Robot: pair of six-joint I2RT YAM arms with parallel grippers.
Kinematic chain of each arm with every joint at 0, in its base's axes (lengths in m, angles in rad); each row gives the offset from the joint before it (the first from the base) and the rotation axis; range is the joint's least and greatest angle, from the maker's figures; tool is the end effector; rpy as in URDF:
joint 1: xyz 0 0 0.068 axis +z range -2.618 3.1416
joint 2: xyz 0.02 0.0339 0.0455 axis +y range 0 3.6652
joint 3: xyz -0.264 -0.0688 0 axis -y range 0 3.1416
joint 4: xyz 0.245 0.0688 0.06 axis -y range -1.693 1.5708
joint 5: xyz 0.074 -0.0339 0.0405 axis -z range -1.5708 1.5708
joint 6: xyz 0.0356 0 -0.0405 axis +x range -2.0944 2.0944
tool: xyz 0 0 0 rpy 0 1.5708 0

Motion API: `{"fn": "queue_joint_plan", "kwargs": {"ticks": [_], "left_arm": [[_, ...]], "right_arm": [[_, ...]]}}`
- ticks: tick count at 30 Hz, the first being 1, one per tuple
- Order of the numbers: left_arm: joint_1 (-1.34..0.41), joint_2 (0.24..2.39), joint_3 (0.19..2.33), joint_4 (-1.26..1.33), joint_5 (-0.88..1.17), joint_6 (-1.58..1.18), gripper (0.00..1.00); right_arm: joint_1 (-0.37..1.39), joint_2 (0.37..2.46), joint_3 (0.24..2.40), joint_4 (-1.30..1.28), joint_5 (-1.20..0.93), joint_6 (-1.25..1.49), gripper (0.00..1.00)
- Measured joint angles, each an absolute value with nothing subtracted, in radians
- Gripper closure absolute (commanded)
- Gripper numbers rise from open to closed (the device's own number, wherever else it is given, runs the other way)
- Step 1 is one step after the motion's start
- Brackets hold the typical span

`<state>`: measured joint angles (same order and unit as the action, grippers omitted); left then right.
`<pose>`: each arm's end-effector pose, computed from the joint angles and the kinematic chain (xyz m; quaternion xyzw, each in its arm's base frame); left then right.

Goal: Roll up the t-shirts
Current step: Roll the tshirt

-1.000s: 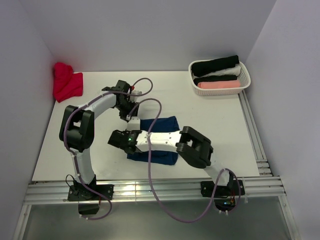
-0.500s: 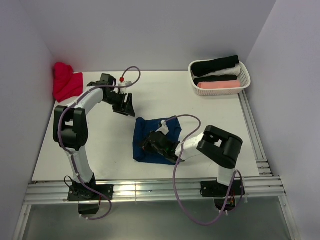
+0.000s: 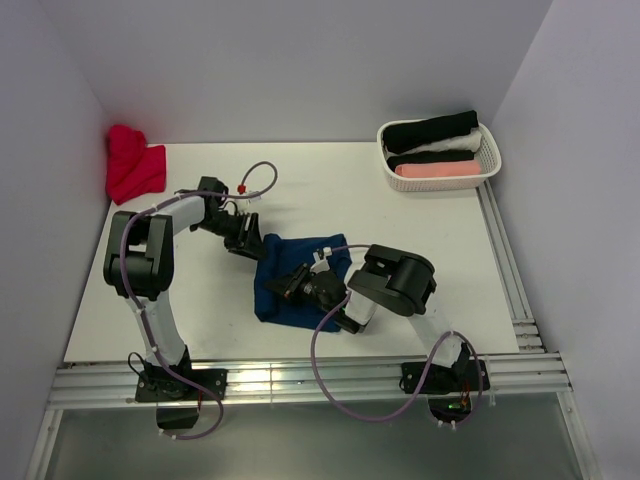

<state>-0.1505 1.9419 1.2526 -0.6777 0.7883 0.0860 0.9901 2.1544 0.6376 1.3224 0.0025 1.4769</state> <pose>0.3551 -0.0794 0.1530 0.1472 0.9075 -0.3849 0.0816 0.1900 0.2894 0.0712 0.1869 0.7494 0.5990 0.2111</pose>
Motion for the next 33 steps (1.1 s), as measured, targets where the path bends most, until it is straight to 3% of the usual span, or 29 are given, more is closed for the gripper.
{"fn": "queue_joint_plan", "kwargs": {"ticks": [4,7,11,14,22,33], "left_arm": [[-0.149,1.942,1.241,-0.649,0.788,0.062,0.7],[-0.15,1.942,1.24,-0.643,0.78,0.044,0.78],[-0.154,1.942,1.24,-0.643,0.752,0.03,0.82],[-0.166,1.94,1.24,-0.642,0.707,0.019,0.84],[-0.224,1.905,1.246,-0.65,0.577,0.006,0.87],[-0.277,1.901,1.279,-0.685,0.472,-0.005,0.88]], "right_arm": [[0.989,2.153,0.638,1.319,0.001,1.476,0.78],[0.989,2.131,0.638,1.279,0.003,1.47,0.68],[0.99,2.067,0.638,1.165,0.014,1.45,0.5],[0.993,2.001,0.649,1.019,0.036,1.426,0.44],[1.047,1.853,0.892,0.369,0.208,1.321,0.37],[1.151,1.858,1.296,-0.365,0.477,1.238,0.37]]}}
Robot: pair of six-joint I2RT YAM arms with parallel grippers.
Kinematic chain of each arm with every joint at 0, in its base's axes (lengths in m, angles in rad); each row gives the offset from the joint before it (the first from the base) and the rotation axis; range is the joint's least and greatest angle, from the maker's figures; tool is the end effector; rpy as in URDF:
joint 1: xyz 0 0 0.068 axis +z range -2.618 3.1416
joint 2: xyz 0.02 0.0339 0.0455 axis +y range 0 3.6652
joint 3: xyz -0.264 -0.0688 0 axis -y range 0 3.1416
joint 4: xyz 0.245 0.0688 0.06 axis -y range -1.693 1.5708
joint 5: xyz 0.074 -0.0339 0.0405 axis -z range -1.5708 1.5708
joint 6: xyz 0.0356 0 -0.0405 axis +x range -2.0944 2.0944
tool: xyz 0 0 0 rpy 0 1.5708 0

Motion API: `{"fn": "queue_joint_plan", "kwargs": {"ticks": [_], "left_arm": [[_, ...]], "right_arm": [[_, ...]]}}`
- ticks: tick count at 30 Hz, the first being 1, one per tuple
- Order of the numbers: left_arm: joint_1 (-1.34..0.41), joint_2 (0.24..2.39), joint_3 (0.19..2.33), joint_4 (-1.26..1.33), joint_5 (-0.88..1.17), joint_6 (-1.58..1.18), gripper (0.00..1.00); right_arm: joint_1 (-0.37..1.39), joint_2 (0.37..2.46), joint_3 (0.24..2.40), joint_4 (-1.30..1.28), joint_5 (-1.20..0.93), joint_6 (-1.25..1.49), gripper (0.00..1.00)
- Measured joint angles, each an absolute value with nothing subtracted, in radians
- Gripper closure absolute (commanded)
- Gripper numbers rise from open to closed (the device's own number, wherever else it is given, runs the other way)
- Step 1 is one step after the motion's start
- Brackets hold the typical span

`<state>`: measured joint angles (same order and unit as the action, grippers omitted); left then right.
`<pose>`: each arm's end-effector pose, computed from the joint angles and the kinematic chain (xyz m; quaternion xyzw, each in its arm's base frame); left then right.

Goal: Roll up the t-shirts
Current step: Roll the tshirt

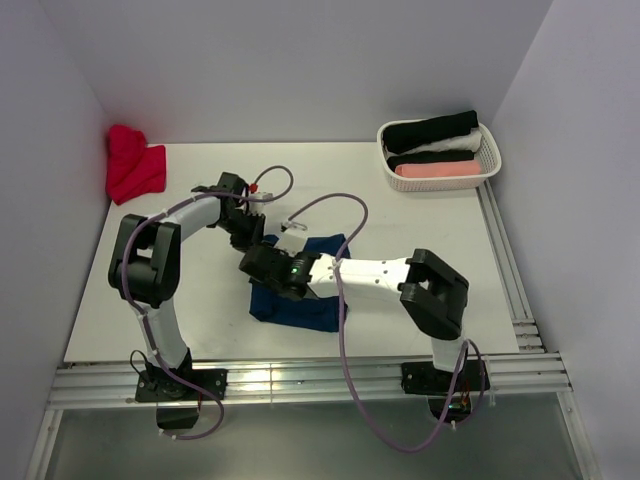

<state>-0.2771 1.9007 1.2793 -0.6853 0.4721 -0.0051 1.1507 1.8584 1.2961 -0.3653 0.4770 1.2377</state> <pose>0.3488 -0.1160 0.1674 0.1612 0.9507 -0.2475 0.0941 0.1770 0.3563 0.2023 0.1147 0.9178 0.2032 0.3214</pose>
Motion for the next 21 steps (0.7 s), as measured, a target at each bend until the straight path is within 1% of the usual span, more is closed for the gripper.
{"fn": "queue_joint_plan", "kwargs": {"ticks": [5,8,13,17,21], "left_arm": [[-0.296,1.901,1.295,-0.702,0.439,-0.022,0.89],[-0.307,1.901,1.308,-0.713,0.422,-0.024,0.89],[-0.323,1.901,1.327,-0.723,0.41,-0.035,0.89],[-0.328,1.904,1.332,-0.725,0.404,-0.043,0.89],[-0.33,1.91,1.338,-0.731,0.401,-0.046,0.89]], "right_arm": [[1.197,1.963,1.551,-0.567,0.583,1.196,0.39],[1.214,2.036,1.642,-0.631,0.607,1.166,0.41],[1.222,2.129,1.715,-0.693,0.614,1.124,0.42],[1.222,2.172,1.735,-0.714,0.612,1.102,0.42],[1.222,2.22,1.799,-0.765,0.611,1.101,0.43]]}}
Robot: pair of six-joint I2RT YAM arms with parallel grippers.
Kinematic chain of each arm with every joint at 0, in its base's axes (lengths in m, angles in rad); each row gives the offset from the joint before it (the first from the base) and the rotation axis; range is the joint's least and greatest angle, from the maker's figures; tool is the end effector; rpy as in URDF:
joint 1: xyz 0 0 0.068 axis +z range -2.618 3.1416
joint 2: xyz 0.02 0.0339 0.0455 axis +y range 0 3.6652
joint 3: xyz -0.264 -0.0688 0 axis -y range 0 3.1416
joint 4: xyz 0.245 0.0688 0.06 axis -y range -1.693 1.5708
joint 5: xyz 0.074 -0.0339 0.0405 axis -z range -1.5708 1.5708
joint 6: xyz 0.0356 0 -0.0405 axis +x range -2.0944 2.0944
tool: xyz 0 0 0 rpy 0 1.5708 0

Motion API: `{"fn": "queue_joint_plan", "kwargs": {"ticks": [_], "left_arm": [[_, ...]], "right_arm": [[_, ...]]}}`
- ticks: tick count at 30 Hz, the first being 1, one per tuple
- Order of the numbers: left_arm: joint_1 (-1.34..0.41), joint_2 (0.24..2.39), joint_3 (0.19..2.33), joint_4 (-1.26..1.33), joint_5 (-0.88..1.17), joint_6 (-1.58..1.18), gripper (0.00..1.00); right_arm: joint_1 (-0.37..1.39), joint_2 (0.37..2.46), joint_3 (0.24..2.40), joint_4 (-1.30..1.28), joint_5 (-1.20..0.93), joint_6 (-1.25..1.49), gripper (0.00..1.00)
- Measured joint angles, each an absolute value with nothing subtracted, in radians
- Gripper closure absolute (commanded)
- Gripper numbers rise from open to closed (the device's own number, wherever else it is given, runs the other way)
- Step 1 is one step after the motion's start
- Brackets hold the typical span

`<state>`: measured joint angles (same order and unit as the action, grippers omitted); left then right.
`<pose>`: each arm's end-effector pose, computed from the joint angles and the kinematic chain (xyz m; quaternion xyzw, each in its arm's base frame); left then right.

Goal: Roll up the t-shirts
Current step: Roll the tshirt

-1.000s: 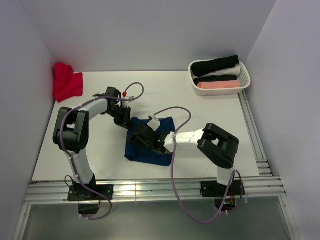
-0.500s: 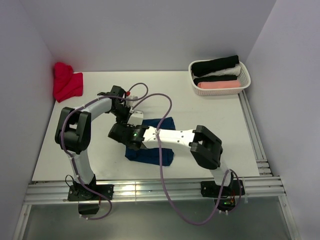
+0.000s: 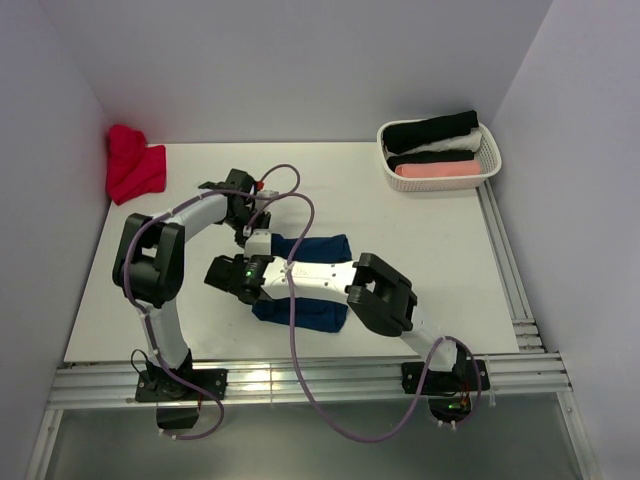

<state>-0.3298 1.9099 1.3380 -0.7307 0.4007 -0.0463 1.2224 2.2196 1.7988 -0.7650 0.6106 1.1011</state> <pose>0.3499 -0.1345 0.1774 0.1635 0.9577 -0.2182 0.0918 0.1784 0.4314 0.1829 0.0007 0.9379 0.0501 0.3433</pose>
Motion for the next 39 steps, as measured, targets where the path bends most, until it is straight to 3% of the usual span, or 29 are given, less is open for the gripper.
{"fn": "queue_joint_plan", "kwargs": {"ticks": [6,11,15,20,26,31,39], "left_arm": [[-0.333,1.913,1.345,-0.738,0.398,-0.047,0.83],[-0.335,1.914,1.347,-0.739,0.399,-0.047,0.76],[-0.336,1.914,1.354,-0.743,0.405,-0.046,0.59],[-0.329,1.914,1.381,-0.741,0.429,-0.046,0.46],[-0.258,1.914,1.44,-0.744,0.58,-0.034,0.44],[-0.145,1.911,1.441,-0.735,0.706,0.006,0.45],[-0.088,1.816,1.258,-0.617,0.77,0.033,0.44]], "right_arm": [[1.227,2.236,1.812,-0.816,0.608,1.111,0.45],[1.23,2.248,1.811,-0.85,0.609,1.134,0.53],[1.231,2.248,1.792,-0.844,0.613,1.142,0.66],[1.235,2.206,1.714,-0.767,0.62,1.146,0.76],[1.207,2.017,1.374,-0.416,0.541,1.138,0.78],[1.149,1.877,1.053,0.025,0.384,1.136,0.79],[1.073,1.921,0.822,0.639,0.129,1.156,0.79]]}}
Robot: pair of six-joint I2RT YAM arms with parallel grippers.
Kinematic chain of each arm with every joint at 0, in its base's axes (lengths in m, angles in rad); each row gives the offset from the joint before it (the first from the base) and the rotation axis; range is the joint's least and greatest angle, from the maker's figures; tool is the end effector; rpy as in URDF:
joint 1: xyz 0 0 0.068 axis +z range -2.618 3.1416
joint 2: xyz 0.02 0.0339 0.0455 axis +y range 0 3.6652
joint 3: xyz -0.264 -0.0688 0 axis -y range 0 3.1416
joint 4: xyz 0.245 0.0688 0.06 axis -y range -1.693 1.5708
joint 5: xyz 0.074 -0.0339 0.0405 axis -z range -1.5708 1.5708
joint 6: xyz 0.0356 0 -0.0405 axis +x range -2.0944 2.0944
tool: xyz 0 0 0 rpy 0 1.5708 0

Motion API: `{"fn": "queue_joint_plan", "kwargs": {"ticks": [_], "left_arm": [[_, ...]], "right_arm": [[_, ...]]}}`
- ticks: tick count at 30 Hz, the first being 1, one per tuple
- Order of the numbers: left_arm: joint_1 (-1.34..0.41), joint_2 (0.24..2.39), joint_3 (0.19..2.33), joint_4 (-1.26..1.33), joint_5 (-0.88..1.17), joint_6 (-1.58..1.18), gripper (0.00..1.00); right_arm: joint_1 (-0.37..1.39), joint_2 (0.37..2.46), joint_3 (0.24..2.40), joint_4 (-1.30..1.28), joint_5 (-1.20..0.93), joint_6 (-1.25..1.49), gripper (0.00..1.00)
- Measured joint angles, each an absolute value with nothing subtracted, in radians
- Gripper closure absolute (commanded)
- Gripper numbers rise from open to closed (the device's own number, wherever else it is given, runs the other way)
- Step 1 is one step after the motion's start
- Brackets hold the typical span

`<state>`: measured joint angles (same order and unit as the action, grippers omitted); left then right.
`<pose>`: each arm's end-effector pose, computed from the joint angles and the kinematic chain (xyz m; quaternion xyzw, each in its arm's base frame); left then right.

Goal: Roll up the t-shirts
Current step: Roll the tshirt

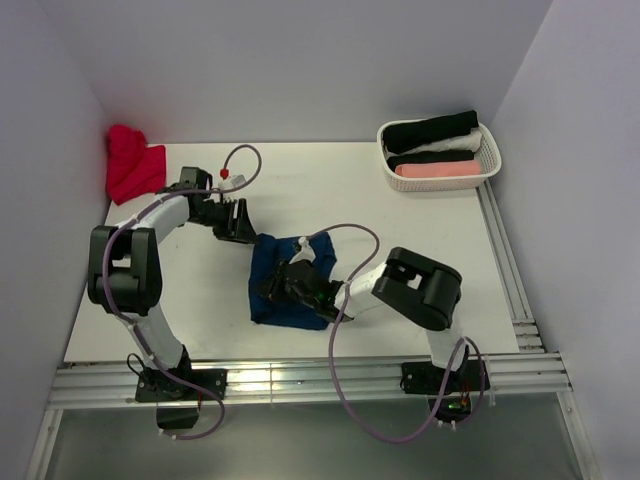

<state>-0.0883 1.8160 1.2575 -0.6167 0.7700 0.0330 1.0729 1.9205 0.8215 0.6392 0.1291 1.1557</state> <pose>0.3584 -0.0566 0.1988 0.1287 0.9026 -0.3731 0.1719 0.1823 0.3257 0.1221 0.0691 0.8457 0.4482 0.2812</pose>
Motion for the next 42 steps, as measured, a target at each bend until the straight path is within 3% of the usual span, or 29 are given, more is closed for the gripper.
{"fn": "queue_joint_plan", "kwargs": {"ticks": [10,16,23,34,39,42], "left_arm": [[-0.084,1.773,1.046,-0.421,0.716,0.008,0.45],[-0.084,1.773,1.027,-0.376,0.689,-0.037,0.47],[-0.086,1.768,1.036,-0.391,0.631,-0.049,0.38],[-0.086,1.725,1.036,-0.407,0.551,-0.055,0.32],[-0.09,1.768,1.05,-0.408,0.562,-0.073,0.39],[-0.097,1.815,1.076,-0.415,0.583,-0.088,0.52]], "right_arm": [[1.045,2.035,0.756,0.991,-0.009,1.235,0.82],[1.044,2.034,0.73,1.003,0.004,1.28,0.83],[1.045,2.024,0.733,0.957,0.022,1.32,0.83],[1.048,2.011,0.755,0.886,0.029,1.323,0.84],[1.05,2.006,0.767,0.859,0.032,1.324,0.83],[1.051,1.995,0.767,0.833,0.041,1.322,0.82]]}}
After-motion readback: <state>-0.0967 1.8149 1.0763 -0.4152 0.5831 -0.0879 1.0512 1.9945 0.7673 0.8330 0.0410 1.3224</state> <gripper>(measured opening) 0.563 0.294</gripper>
